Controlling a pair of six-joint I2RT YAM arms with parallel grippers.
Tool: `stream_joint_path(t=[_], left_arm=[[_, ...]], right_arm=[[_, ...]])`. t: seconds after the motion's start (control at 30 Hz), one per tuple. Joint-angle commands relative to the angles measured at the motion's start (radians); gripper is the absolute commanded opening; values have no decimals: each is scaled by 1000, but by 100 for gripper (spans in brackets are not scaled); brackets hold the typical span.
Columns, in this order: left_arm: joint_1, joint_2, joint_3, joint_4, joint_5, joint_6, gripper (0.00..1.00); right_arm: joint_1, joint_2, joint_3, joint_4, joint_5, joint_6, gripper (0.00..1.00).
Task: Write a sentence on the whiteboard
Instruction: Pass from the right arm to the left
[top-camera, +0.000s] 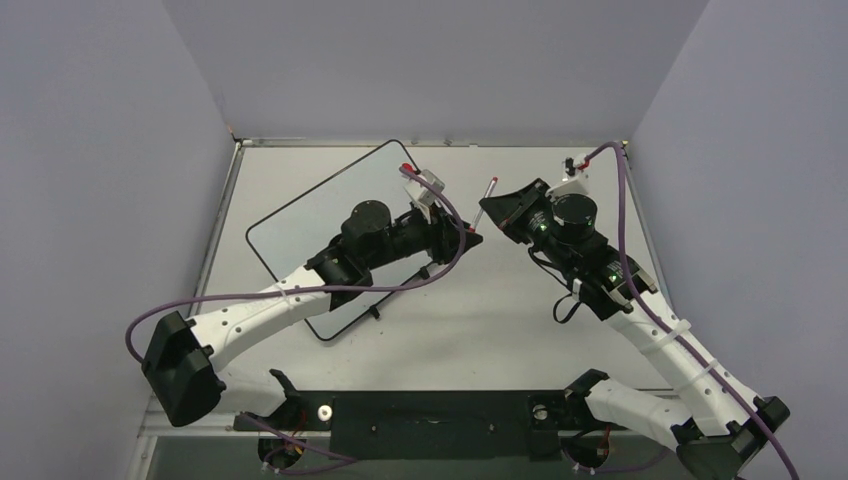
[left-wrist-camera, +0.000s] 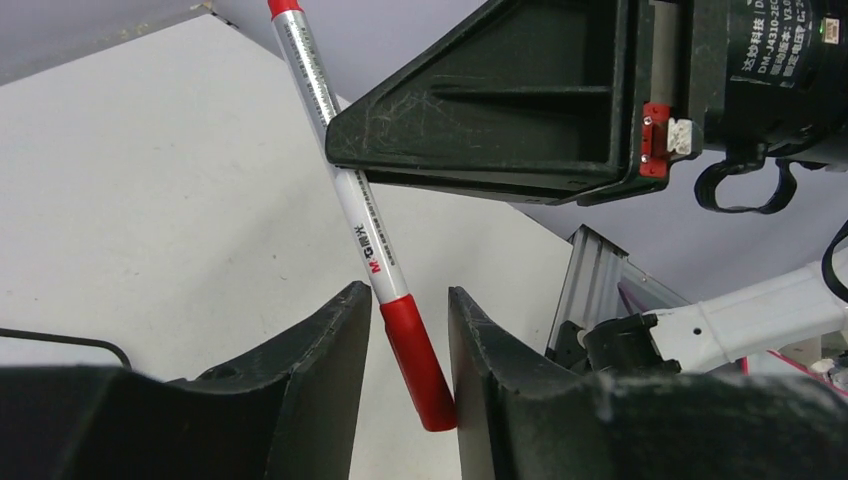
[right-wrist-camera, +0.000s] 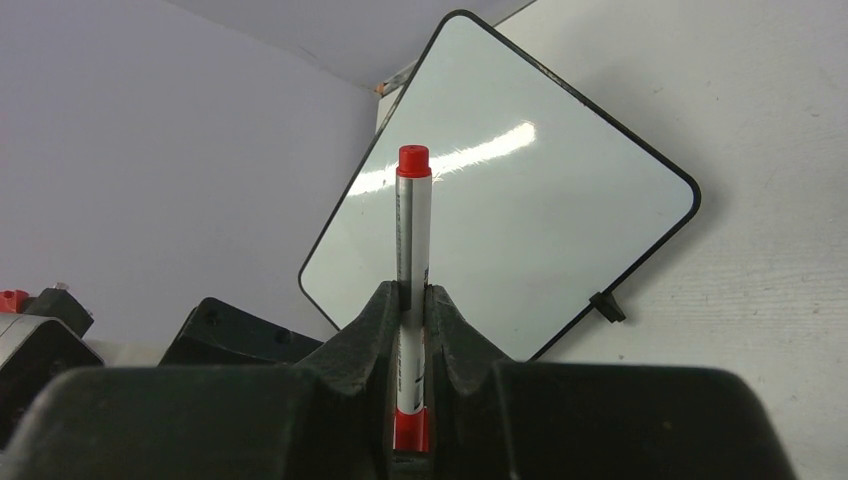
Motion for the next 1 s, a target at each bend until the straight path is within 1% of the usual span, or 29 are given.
stream_joint_path(t=[0.0,0.1,0.17,0.2,0.27,0.33,0.37,0.4,0.5,0.6,0.63,0.67,0.7,0.73,0.77,0.8,0.9,0.93,0.97], left_arm=[[-5,16,57,23,-29,13,29],[-6,22,61,25,-31,6,24],[-5,28,68,19,-34,3,25],[-5,30,73,17,-39,2,27],[-5,35,79,8,-40,1,25],[-6,39,83,-1,-41,3,17],[-5,41,83,-4,-42,9,4],[-5,41,85,-9,-42,11,1],[-8,32,88,-26,-30,29,0],[-8,12,104,-100,10,84,0],[-7,-2,107,-130,29,98,0],[-5,-11,108,-146,39,116,0],[-4,-29,106,-152,77,121,0],[2,-39,107,-164,98,131,0],[3,-56,115,-174,136,136,0],[7,-64,121,-200,151,149,0],[21,-101,162,-266,219,173,0],[36,-107,172,-314,237,183,0],[45,-118,187,-332,281,187,0]], right_arm=[[8,-21,37,33,-14,0,0],[8,-29,37,30,-10,-1,0],[8,-34,36,29,-7,-2,0],[8,-34,35,29,-6,-2,0],[7,-36,34,28,-6,-3,0],[8,-37,32,28,-6,-4,0],[8,-39,33,28,-8,-5,0],[8,-40,33,28,-8,-5,0],[9,-46,28,27,-10,-20,0],[8,-58,21,29,-44,-65,0],[7,-59,23,29,-60,-93,5],[7,-61,30,23,-89,-108,15],[7,-59,37,17,-102,-134,38],[7,-59,52,1,-123,-147,47],[7,-60,61,-6,-135,-170,59],[6,-64,76,-17,-161,-182,64],[-7,-74,92,-19,-242,-237,66],[-12,-75,99,-19,-306,-258,67],[-23,-75,102,-19,-337,-267,67]])
